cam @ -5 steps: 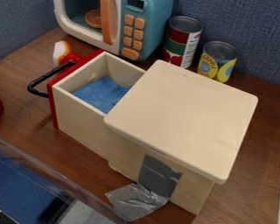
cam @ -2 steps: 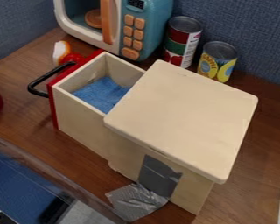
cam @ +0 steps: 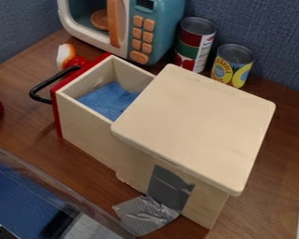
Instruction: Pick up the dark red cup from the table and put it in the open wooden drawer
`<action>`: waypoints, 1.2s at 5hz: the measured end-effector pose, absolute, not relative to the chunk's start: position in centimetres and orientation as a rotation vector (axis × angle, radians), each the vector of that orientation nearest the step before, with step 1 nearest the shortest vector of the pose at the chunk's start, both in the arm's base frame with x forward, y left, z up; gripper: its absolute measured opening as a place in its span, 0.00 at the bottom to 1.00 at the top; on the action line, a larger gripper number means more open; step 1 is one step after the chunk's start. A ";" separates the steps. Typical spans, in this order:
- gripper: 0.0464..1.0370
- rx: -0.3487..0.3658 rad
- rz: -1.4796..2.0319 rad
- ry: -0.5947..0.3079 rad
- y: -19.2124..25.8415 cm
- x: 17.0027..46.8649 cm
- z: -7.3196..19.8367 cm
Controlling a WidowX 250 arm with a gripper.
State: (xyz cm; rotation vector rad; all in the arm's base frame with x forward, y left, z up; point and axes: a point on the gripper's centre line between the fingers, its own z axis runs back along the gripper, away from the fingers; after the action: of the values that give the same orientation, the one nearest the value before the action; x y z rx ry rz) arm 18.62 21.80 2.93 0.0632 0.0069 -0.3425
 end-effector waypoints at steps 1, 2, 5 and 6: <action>0.65 0.086 -0.341 -0.079 21.9 19.0 7.4; 0.65 0.077 -0.345 -0.144 21.2 19.5 10.8; 0.65 -0.017 -0.479 -0.175 14.6 23.7 14.2; 0.65 -0.034 -0.527 -0.202 11.8 25.1 16.2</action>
State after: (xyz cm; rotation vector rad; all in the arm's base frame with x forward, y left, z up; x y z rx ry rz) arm 25.14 11.80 16.19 -0.0344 -0.2025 -0.5270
